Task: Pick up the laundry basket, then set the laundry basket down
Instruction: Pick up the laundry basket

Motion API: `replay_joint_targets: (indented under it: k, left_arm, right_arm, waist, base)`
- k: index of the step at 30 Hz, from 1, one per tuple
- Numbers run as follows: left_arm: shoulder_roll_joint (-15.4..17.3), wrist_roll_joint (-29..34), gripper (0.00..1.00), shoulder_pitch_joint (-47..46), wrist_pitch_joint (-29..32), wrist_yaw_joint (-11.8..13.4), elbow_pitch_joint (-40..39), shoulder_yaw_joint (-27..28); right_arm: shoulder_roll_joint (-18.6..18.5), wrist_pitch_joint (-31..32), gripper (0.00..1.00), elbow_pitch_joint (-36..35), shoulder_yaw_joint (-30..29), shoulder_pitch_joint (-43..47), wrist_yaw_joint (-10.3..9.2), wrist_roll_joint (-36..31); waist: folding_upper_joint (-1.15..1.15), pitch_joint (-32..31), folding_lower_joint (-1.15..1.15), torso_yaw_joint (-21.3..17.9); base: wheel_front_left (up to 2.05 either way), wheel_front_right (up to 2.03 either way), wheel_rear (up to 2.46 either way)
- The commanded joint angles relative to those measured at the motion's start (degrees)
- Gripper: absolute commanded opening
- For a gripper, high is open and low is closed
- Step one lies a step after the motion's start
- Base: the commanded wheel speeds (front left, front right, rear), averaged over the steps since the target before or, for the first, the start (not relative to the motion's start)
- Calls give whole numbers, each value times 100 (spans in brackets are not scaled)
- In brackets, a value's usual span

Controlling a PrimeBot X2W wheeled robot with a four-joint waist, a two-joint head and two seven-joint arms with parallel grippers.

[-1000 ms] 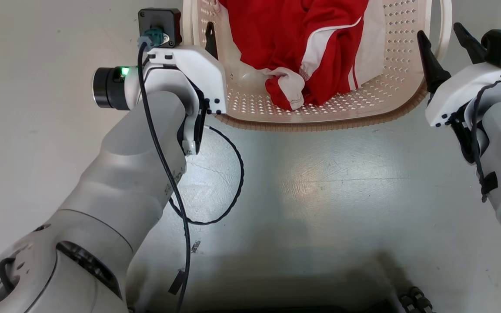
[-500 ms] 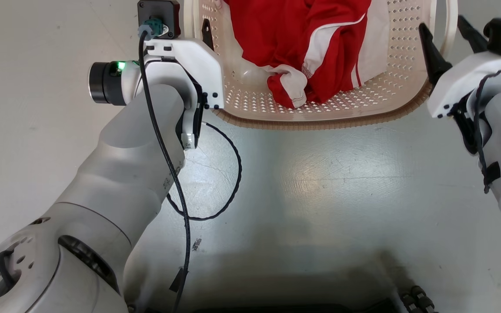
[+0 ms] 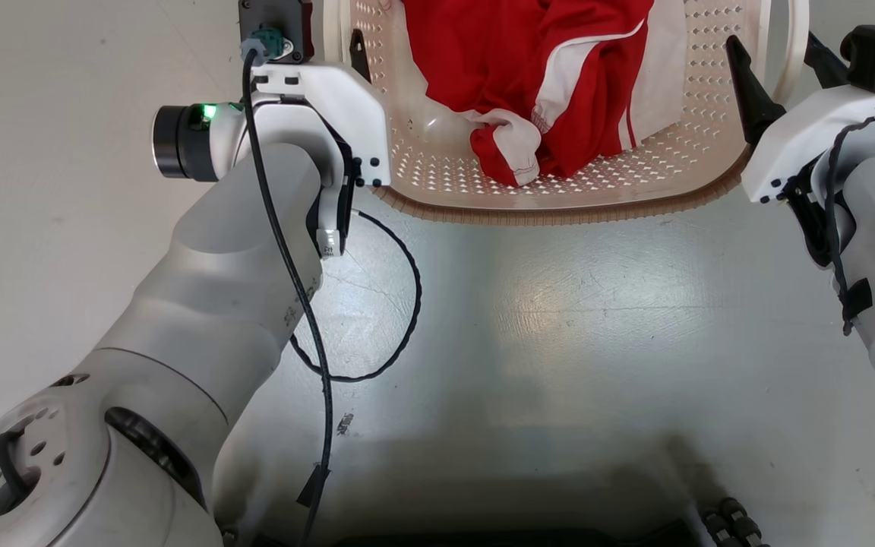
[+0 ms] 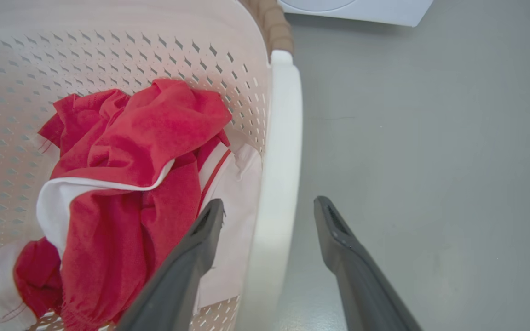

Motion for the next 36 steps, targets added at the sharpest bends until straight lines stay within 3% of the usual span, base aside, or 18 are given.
replay_joint_targets:
  k: [1,31,32,33,34,36]
  left_arm:
    - [99,-56,100,-64,-52,76,0,7]
    - [99,-542,100,-165,-129,110,55,-425]
    - [99,-553,100,-169,-132,109,55,-441]
    - [99,-559,78,-176,-141,104,53,-457]
    - [99,-559,0,-183,-148,90,54,-481]
    - [99,-564,0,-189,-157,78,71,-525]
  right_arm:
    - [30,-38,100,16,87,204,18,81]
    - [27,-121,100,191,561,13,18,494]
    - [24,-122,93,193,571,4,18,505]
    - [21,-124,42,196,580,-4,18,514]
    - [20,-126,0,186,590,-14,18,518]
    - [28,-129,0,180,598,-18,18,547]
  waist:
    - [0,4,0,1]
    - [0,-16,0,13]
    - [0,-16,0,13]
    - [0,-17,0,12]
    - [0,-18,0,8]
    - [0,-26,0,-2]
  base:
    - [0,0,0]
    - [0,0,0]
    - [0,0,0]
    - [0,0,0]
    - [0,0,0]
    - [0,0,0]
